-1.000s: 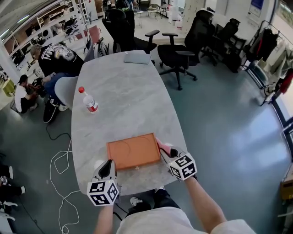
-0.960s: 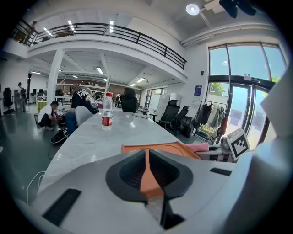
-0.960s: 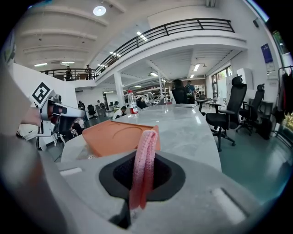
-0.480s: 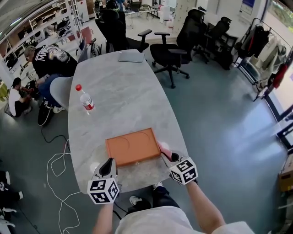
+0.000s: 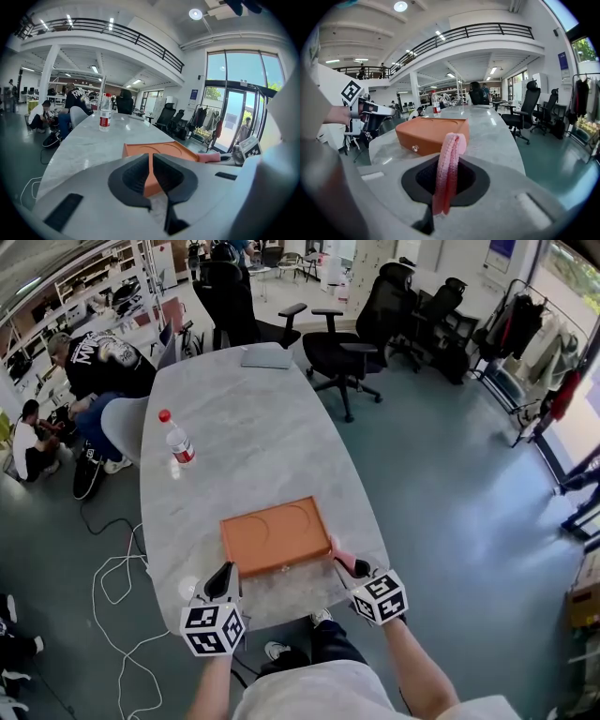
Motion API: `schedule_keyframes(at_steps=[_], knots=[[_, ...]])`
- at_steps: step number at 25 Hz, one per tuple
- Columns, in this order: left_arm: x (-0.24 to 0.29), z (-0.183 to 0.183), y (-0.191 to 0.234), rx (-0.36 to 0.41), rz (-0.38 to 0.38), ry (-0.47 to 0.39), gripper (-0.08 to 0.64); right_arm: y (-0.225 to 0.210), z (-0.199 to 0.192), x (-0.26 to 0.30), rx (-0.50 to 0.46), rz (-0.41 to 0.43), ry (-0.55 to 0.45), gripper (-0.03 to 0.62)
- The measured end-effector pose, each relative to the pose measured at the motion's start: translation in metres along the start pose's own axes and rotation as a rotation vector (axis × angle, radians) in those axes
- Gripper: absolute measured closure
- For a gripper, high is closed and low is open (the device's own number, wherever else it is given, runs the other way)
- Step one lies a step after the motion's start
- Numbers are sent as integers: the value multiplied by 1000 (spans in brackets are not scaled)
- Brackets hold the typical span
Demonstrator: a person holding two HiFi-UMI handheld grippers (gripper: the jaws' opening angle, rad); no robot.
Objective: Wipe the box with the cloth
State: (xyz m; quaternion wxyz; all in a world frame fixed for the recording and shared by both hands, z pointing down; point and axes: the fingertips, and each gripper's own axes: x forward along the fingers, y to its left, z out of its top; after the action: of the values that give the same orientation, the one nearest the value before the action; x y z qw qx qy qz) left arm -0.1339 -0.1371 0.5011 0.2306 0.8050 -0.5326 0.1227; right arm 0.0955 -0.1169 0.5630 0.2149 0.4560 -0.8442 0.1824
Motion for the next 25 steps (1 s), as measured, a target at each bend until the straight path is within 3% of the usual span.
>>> schedule_keyframes(at_steps=[6, 14, 19, 25], knots=[[-5, 2, 6, -6, -6, -10, 531, -4, 7, -11, -31, -37, 4, 578], [0, 7, 15, -25, 8, -26, 531, -27, 57, -9, -149, -42, -26, 578], [10, 10, 27, -46, 52, -26, 531, -36, 101, 20, -245, 56, -35, 578], [22, 17, 38, -73, 114, -20, 531, -26, 149, 67, -371, 259, -5, 578]])
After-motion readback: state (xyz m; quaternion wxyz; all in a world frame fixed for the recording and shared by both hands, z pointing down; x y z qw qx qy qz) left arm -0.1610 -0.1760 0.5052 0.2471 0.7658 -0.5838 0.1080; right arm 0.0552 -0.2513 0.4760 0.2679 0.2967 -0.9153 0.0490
